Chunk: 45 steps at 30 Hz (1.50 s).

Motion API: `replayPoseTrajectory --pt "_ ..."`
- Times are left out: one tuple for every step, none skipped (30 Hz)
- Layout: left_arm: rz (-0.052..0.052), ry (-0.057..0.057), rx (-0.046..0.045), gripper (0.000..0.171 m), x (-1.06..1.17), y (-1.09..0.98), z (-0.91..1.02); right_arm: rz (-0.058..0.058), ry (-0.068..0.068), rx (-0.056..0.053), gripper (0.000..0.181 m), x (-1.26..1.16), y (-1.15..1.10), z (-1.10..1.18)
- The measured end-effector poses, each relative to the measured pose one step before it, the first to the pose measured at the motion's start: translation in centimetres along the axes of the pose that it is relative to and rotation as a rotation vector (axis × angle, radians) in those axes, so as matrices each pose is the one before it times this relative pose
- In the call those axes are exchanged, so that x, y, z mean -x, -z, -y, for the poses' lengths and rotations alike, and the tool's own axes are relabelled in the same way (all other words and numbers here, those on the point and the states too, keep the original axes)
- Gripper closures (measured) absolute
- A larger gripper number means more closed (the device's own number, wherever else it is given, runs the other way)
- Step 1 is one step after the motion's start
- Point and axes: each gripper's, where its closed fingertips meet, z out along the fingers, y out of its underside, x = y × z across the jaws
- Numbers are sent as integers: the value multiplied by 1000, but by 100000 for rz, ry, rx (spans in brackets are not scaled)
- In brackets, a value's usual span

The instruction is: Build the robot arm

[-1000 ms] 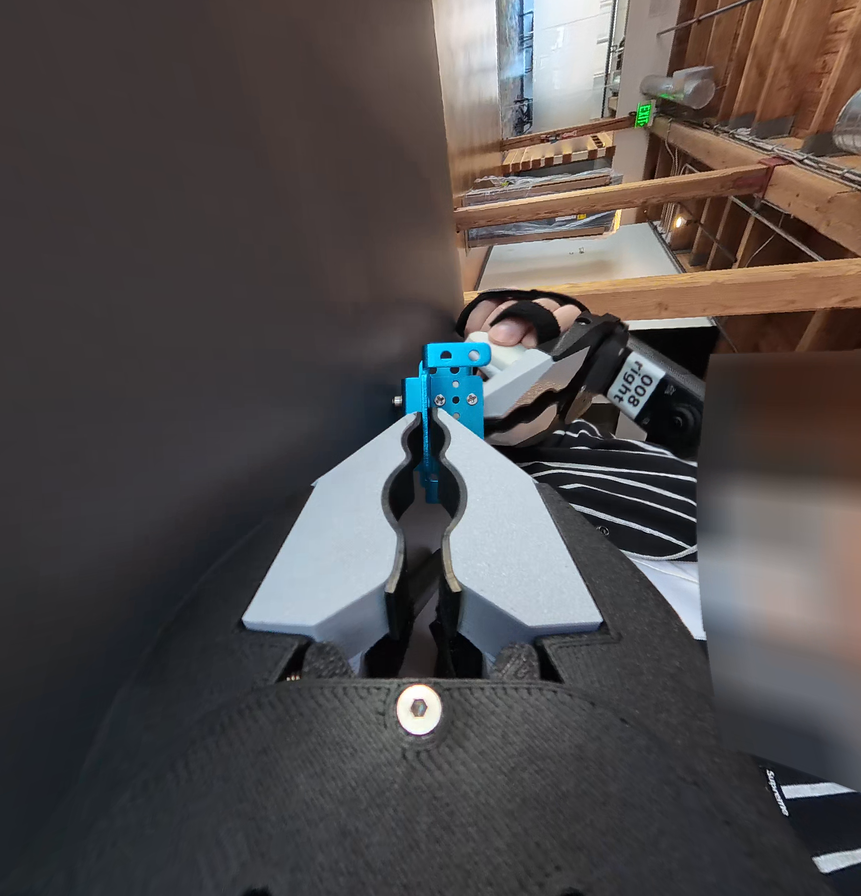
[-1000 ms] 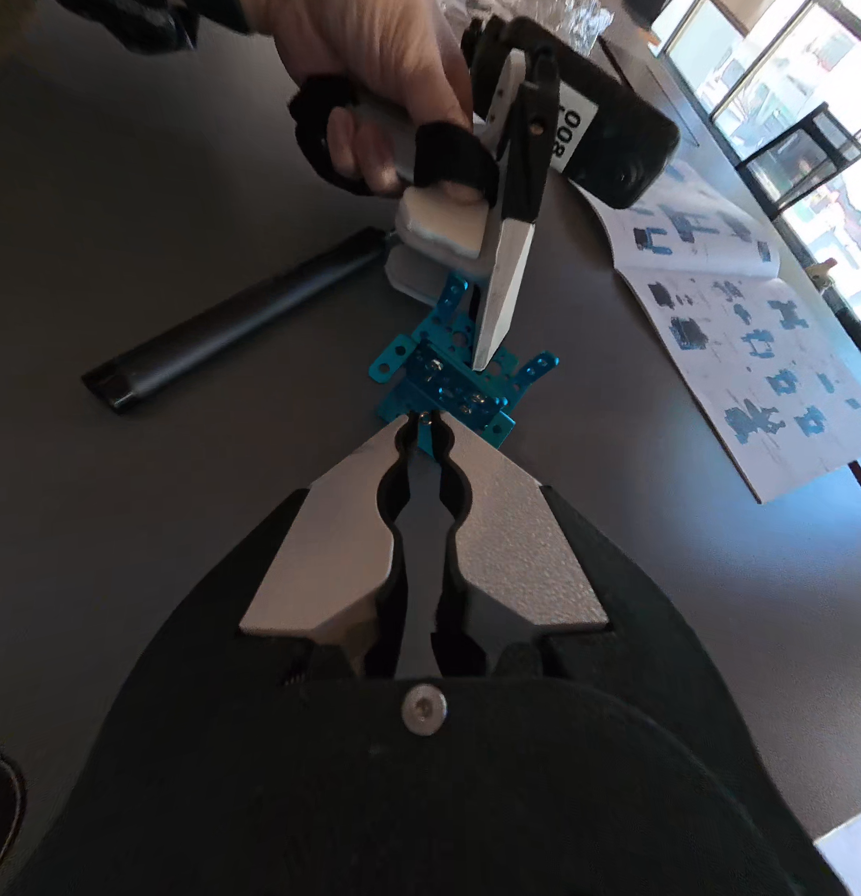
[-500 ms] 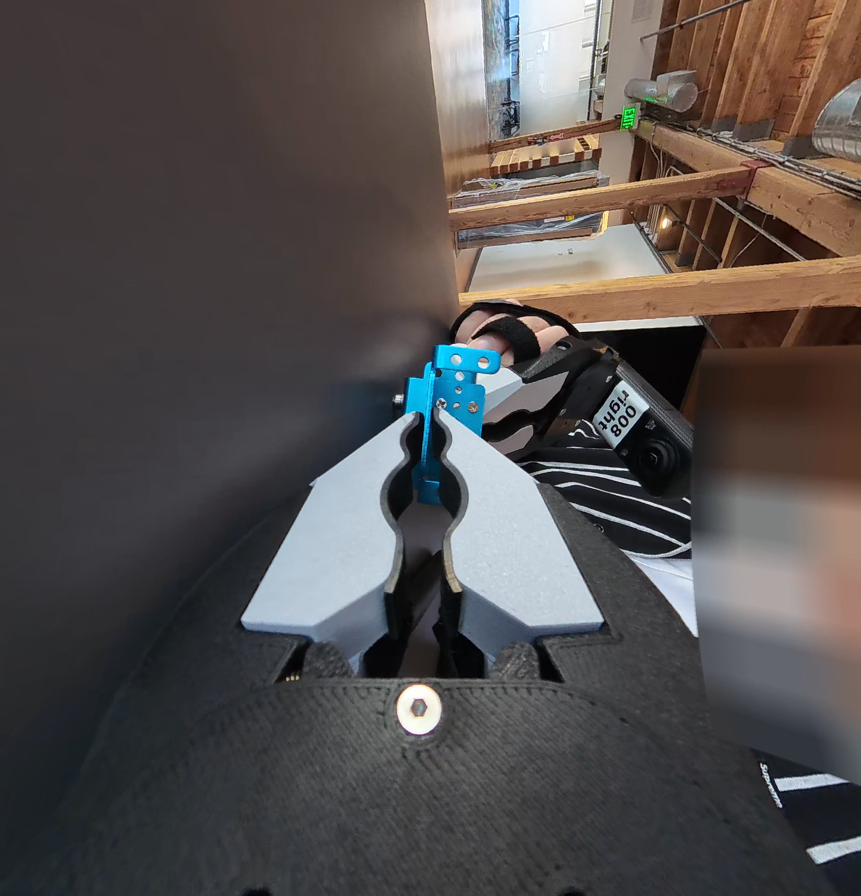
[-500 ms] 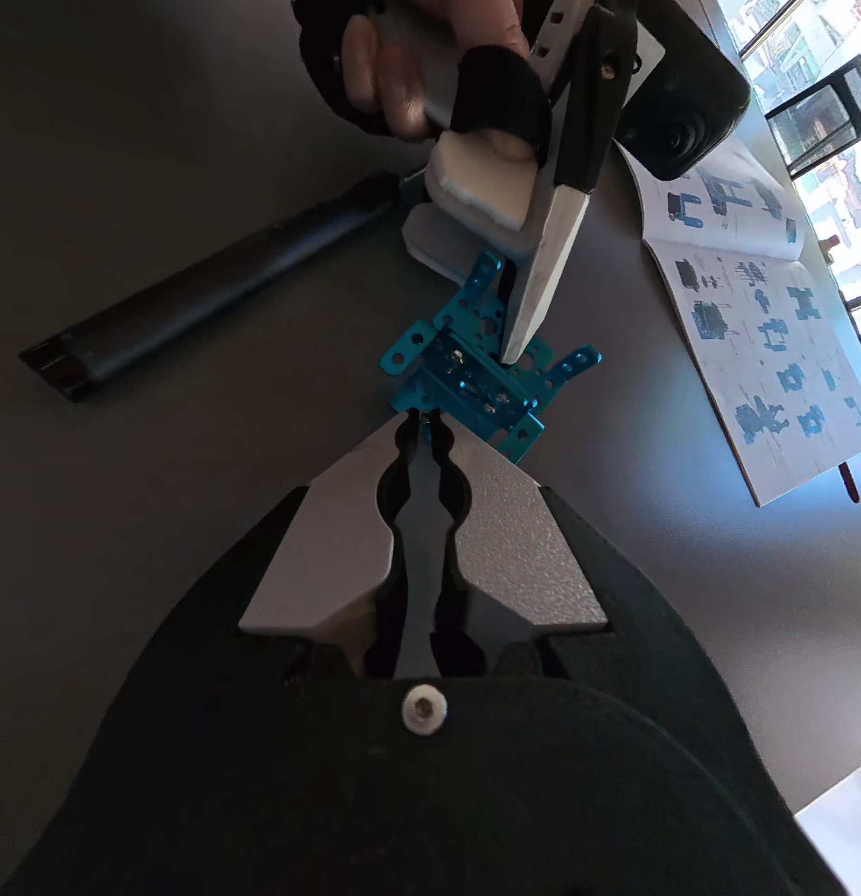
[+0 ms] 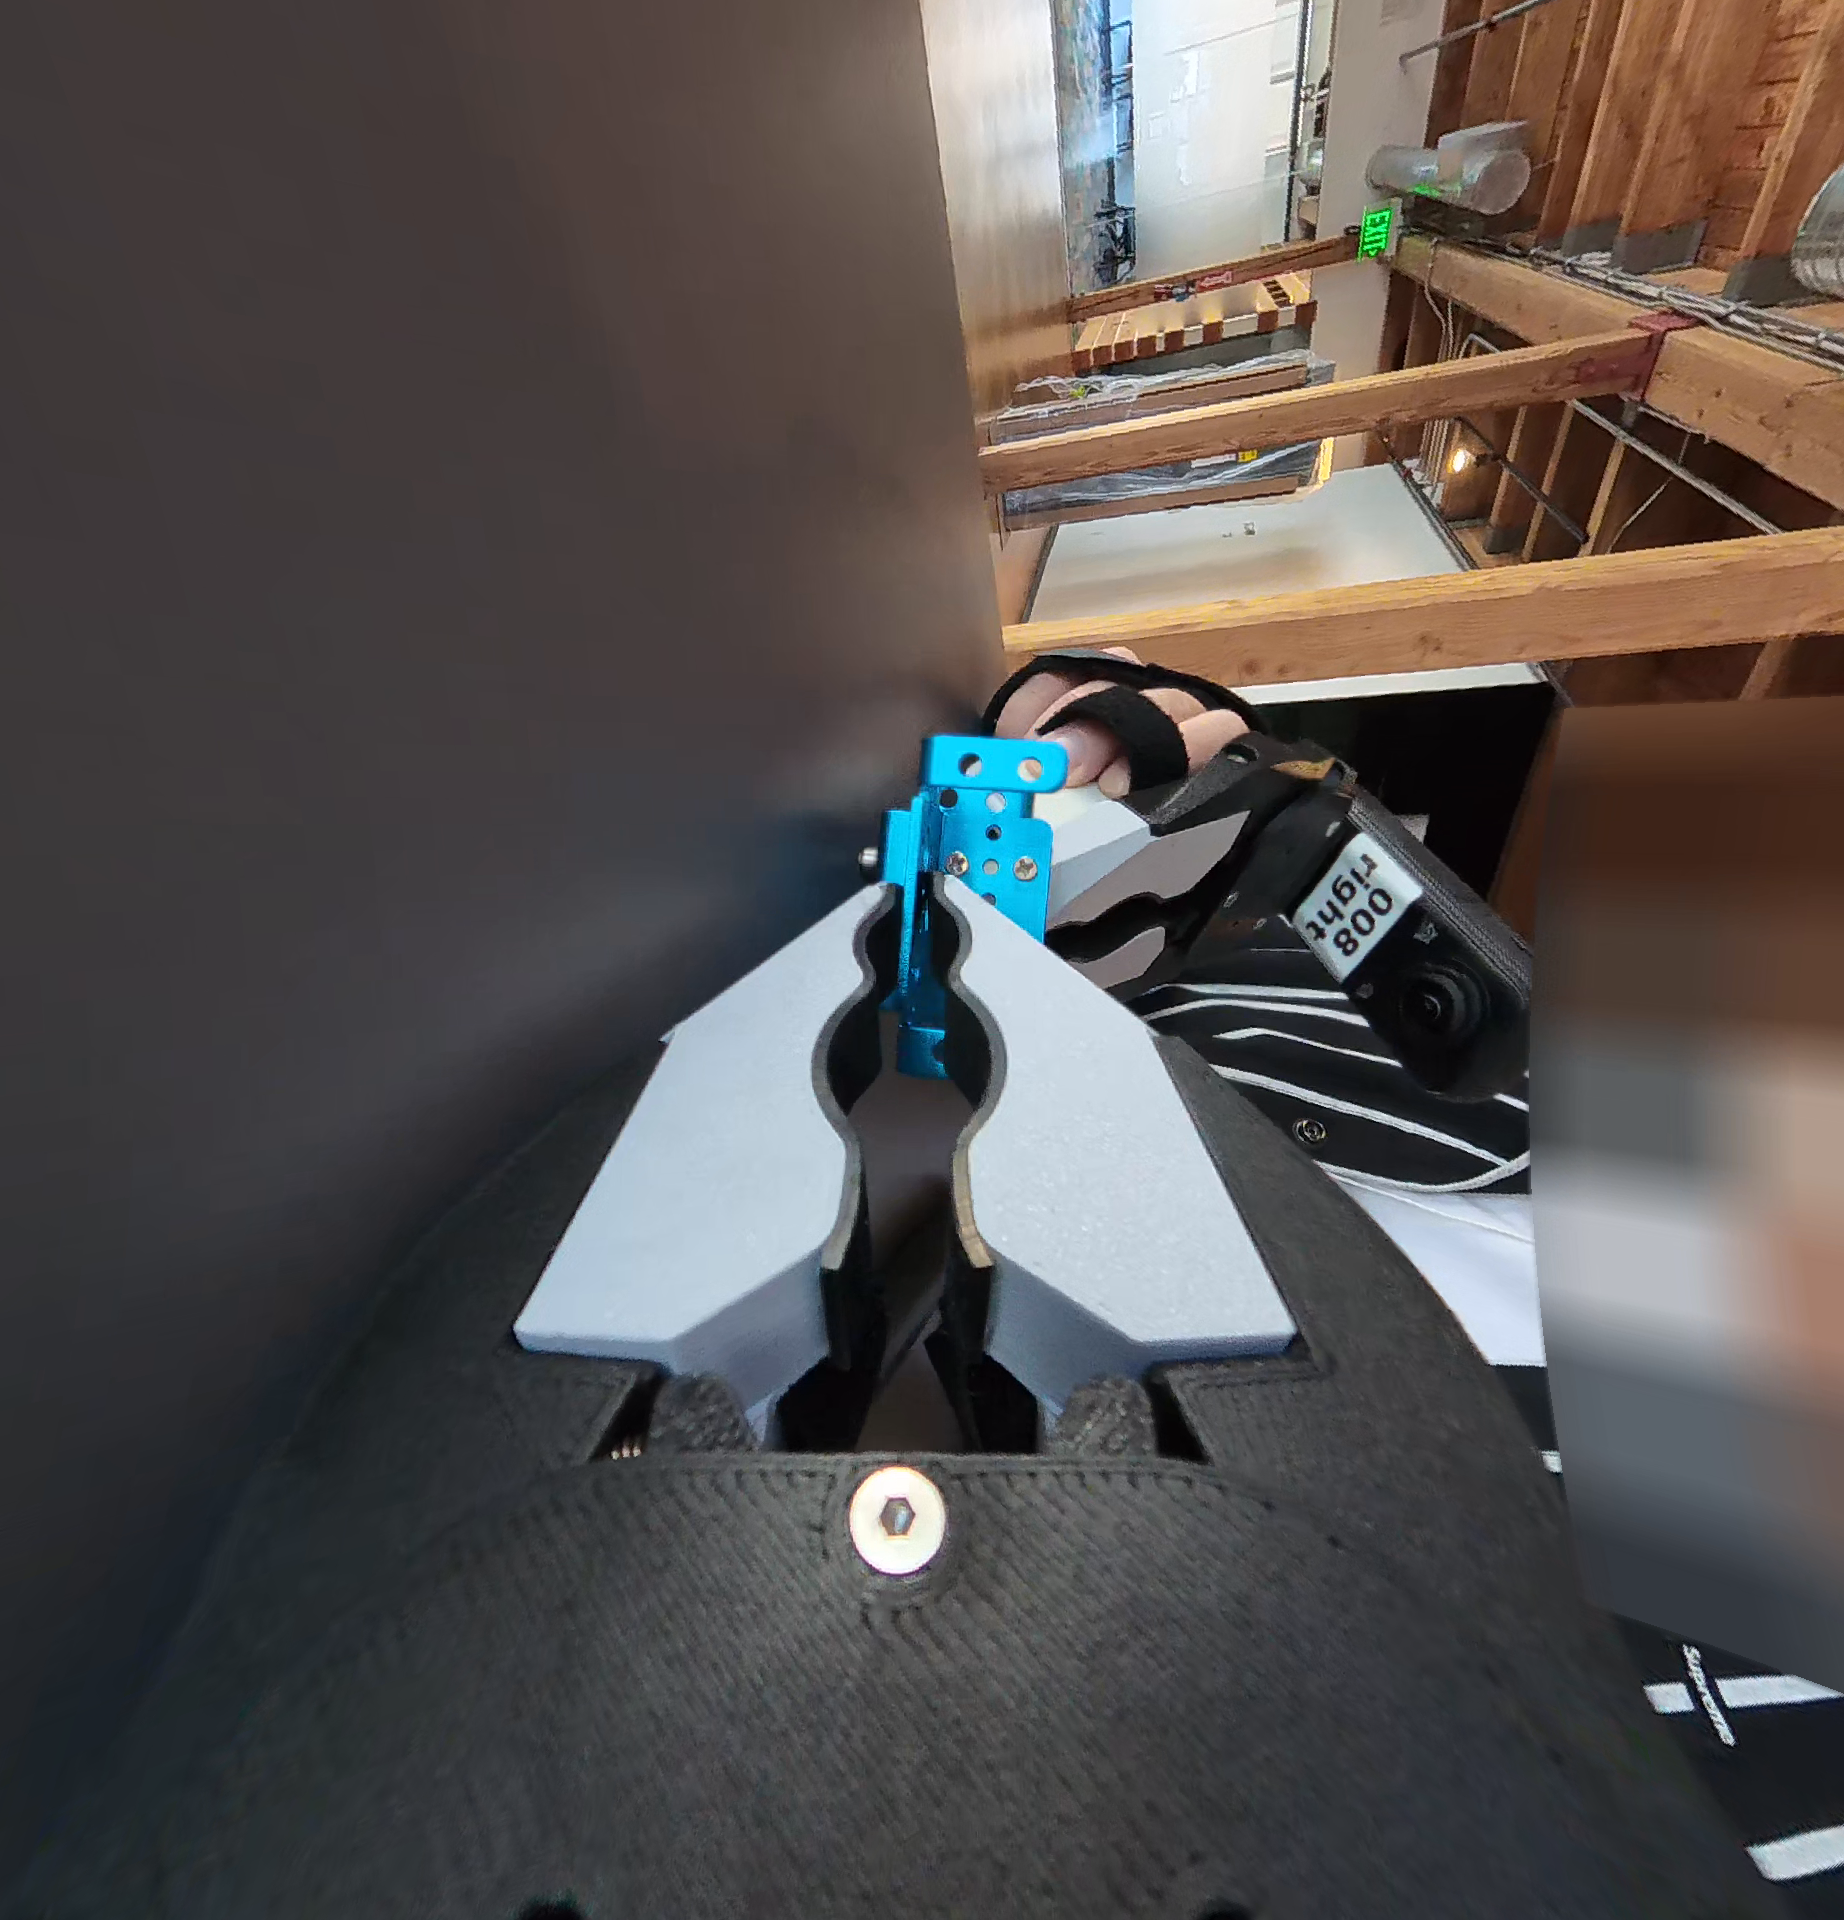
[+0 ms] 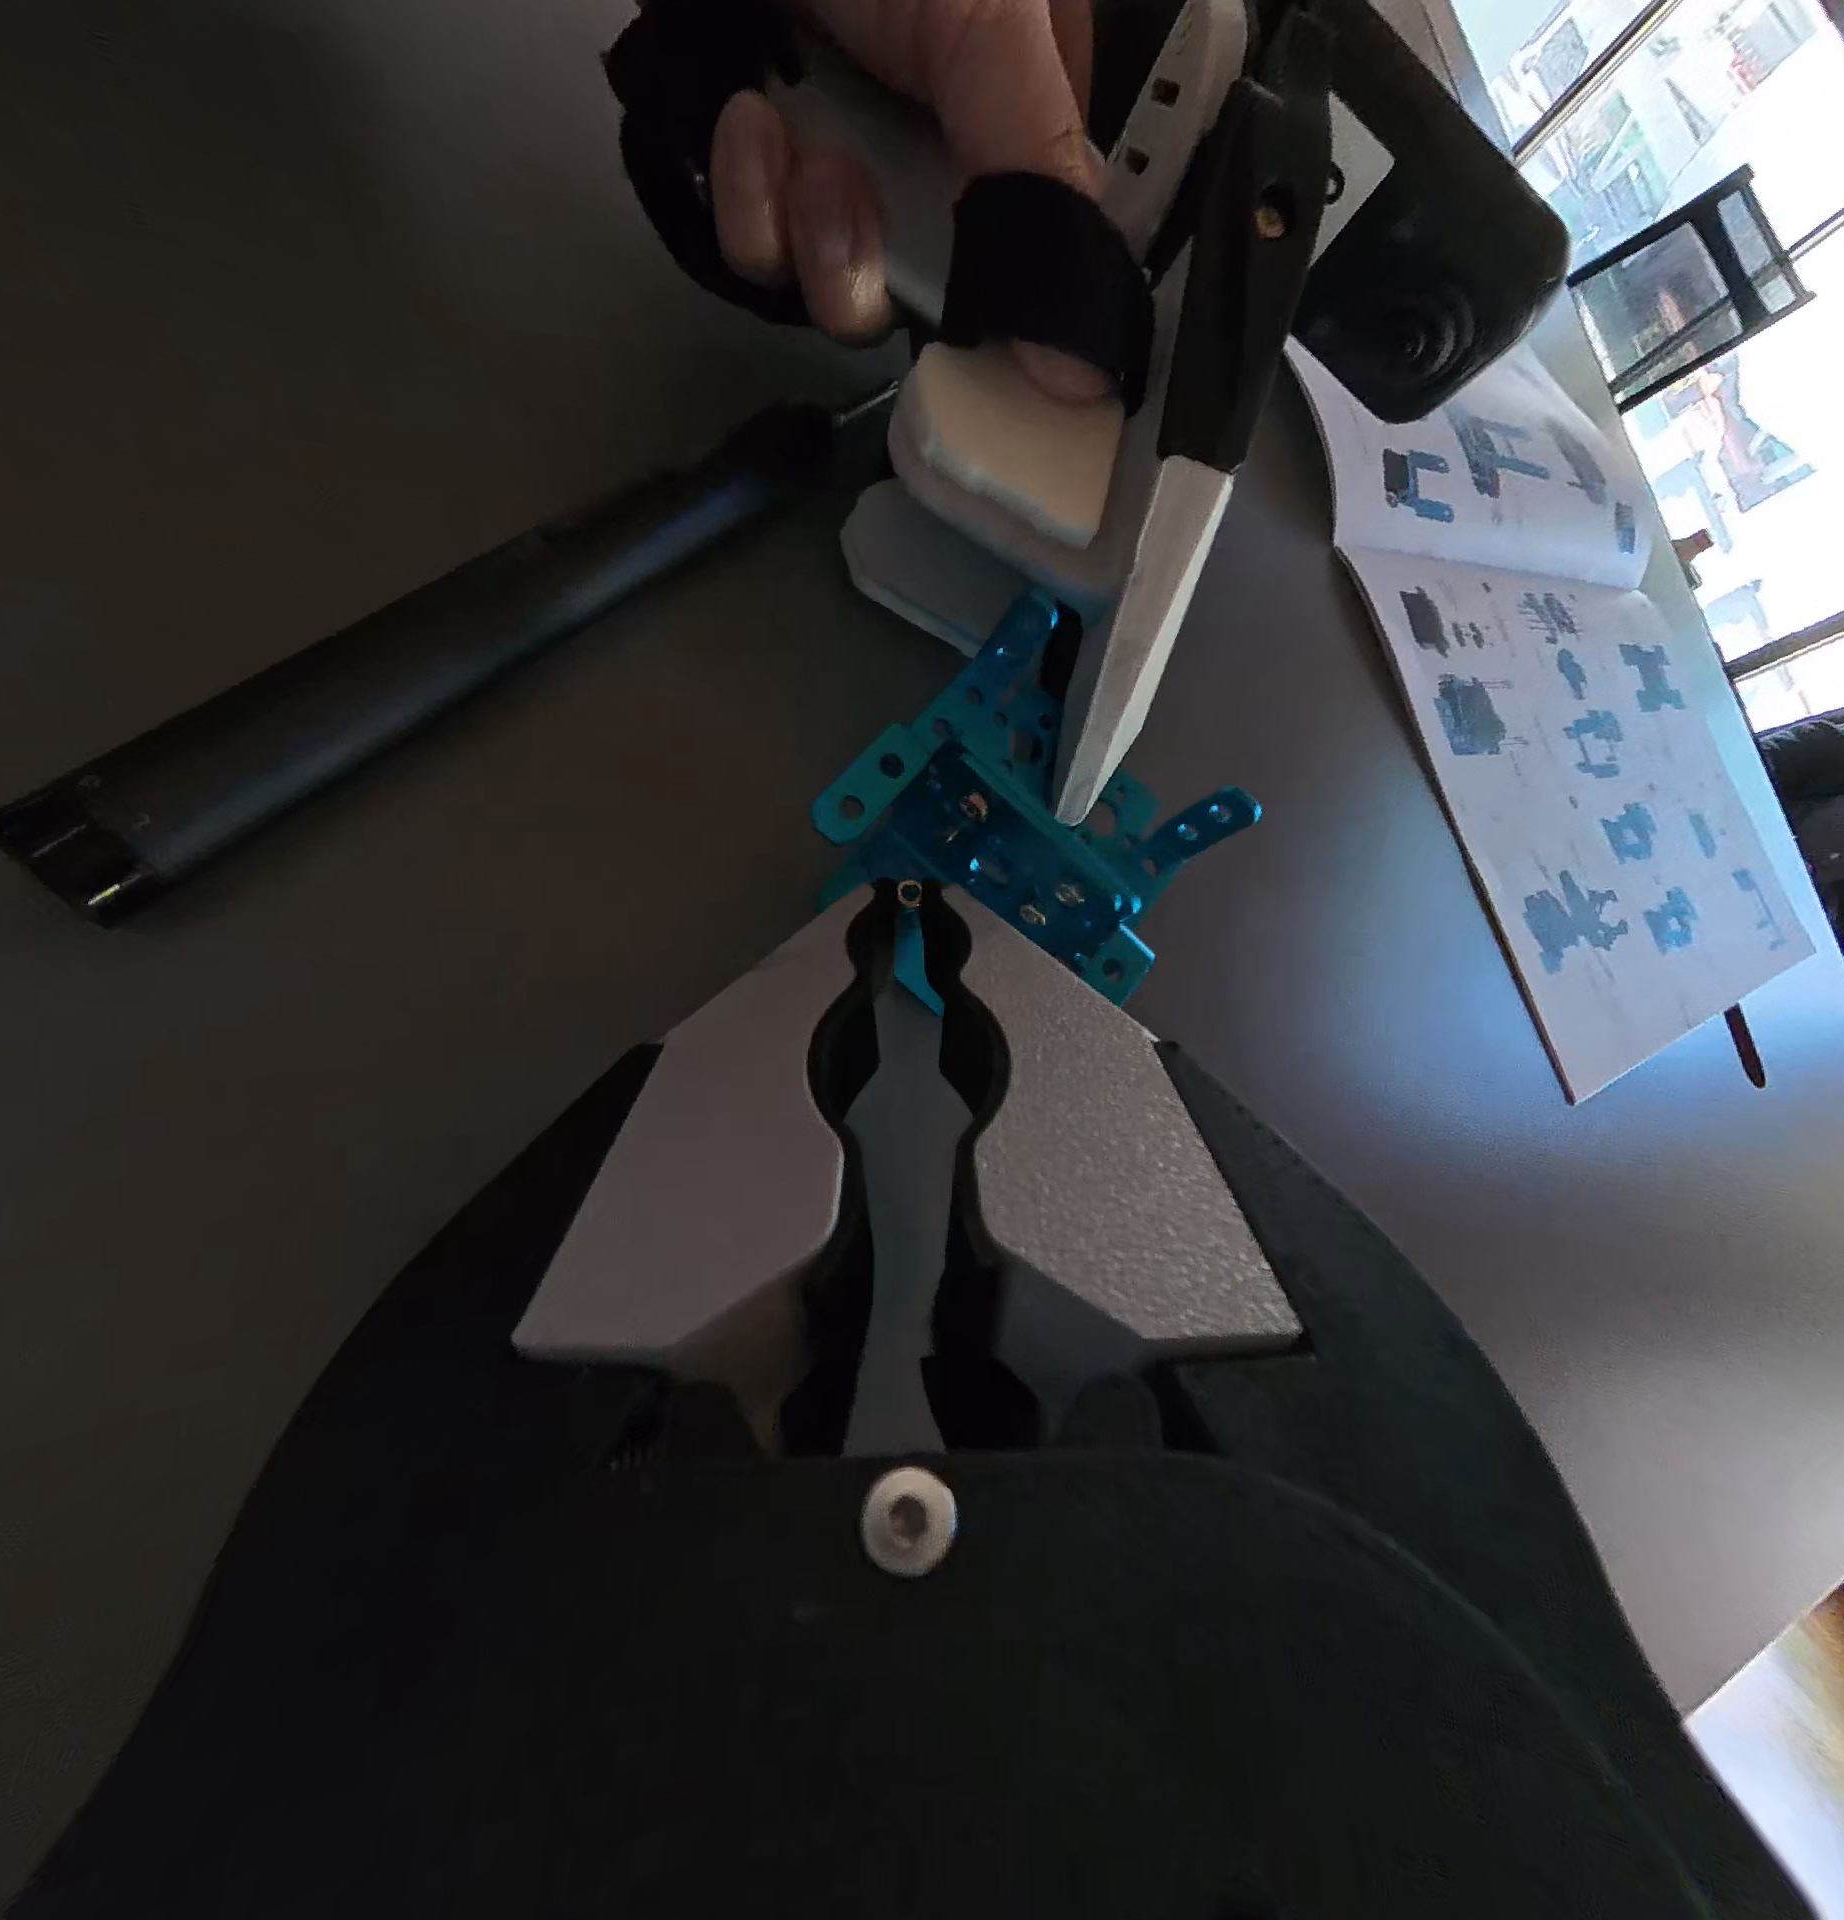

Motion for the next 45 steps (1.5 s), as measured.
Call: replayPoseTrajectory --pt "113 -394 -87 169 1 -5 8 -556 -291 -84 177 -104 51 -6" --pt "204 -286 -283 169 31 -16 53 -701 -956 10 177 -178 52 -67" --pt "-71 -30 -150 169 19 1 39 -883 -1106 210 177 -235 43 -117" --pt "-95 44 -147 169 19 -12 46 -438 -717 -1 177 -135 33 -62" --pt "-151 9 -123 169 -1 -27 43 -249 -15 523 177 -54 9 -64" --pt "-45 -62 48 169 -5 -18 12 -457 938 700 177 -15 -5 -52" --pt "-7 -336 224 169 -18 -26 -20 -907 1678 537 177 -23 16 -52" --pt "158 -246 12 169 7 -12 12 -1103 1771 -112 177 37 -13 9" --pt "488 -58 19 168 63 4 -1 563 1177 114 177 239 -37 -38" --pt "812 -248 54 167 96 24 0 355 -357 314 178 96 -34 -101" --pt "499 -281 142 167 46 2 -14 876 -1095 -289 178 24 23 -18" --pt "451 -63 70 166 38 2 5 727 -1031 103 178 4 13 -21" --pt "589 -60 21 166 50 12 14 -153 247 -23 178 -13 -17 4" --pt "845 -234 -50 165 78 14 18 -618 955 26 178 7 -14 5" --pt "848 -124 -124 165 72 20 19 -620 837 97 178 -10 -23 5" --pt "787 63 -87 164 71 27 1 -324 537 27 178 18 -15 10" --pt "762 -2 9 163 69 25 -13 -58 216 20 178 -1 0 0" --pt "784 -199 -64 162 51 12 -9 71 -28 15 179 2 -9 -1" --pt "1017 -346 -48 161 64 13 4 30 10 11 178 7 -13 -3" --pt "1210 -475 42 159 80 -4 -8 -178 265 37 179 0 -8 6" --pt "1383 -428 -28 157 81 21 9 -386 554 62 179 8 -12 6" --pt "1383 -370 -284 155 92 43 48 -491 752 35 179 -2 -22 2" --pt "999 -333 -561 154 35 67 104 -356 570 -20 179 0 3 9" --pt "618 -167 -746 153 16 91 118 -143 163 6 180 4 -4 1" --pt "89 109 -1036 151 -20 123 169 -4 -29 49 181 -8 -7 -6" --pt "69 218 -1015 149 -4 135 165 -29 92 28 181 2 -9 0" --pt "252 70 -611 147 30 164 101 -116 165 24 181 -2 -13 -1" --pt "278 73 -851 144 34 224 139 -62 121 1 181 -5 -11 4" --pt "298 -14 -1402 143 32 303 202 10 12 -6 181 -2 -17 12" --pt "557 -350 -1435 143 59 384 204 18 -9 16 181 -2 -23 -2" --pt "1312 -974 -1193 143 137 427 154 60 128 -49 181 15 -7 22" --pt "2444 -2200 -766 145 231 466 60 97 187 -25 181 33 -30 22" --pt "3319 -3676 -327 146 257 483 -4 19 141 3 181 21 -15 19" --pt "3577 -4745 -1035 148 184 541 101 0 148 -12 181 17 -24 27" --pt "2955 -5696 -2459 158 -55 615 284 -5 128 -16 181 3 -12 6" --pt "-393 -7040 -3027 171 -730 575 375 -26 69 -7 181 4 -12 5" --pt "-2486 -7029 -2688 171 -1172 393 360 -14 35 -6 181 3 -6 12" --pt "41 -5159 -1063 171 -728 182 160 -76 139 -3 181 2 -1 4" --pt "3363 -3477 973 171 -55 4 -125 -154 206 15 181 -1 -11 6" --pt "2579 -2976 2151 171 -22 -169 -307 -173 230 7 181 4 -1 6" --pt "-610 -2600 2060 171 -407 -287 -299 -87 149 -5 181 -1 -1 4" --pt "-1676 -2020 923 171 -519 -305 -144 32 -36 -11 181 -1 -3 -3" --pt "-193 -1267 800 171 -240 -312 -178 21 -30 -13 181 4 -9 8" --pt "498 -747 1769 171 -74 -293 -323 -89 139 -7 181 0 -1 5" --pt "-79 -1071 2254 171 -189 -324 -431 -128 187 -6 181 -4 -7 -2"
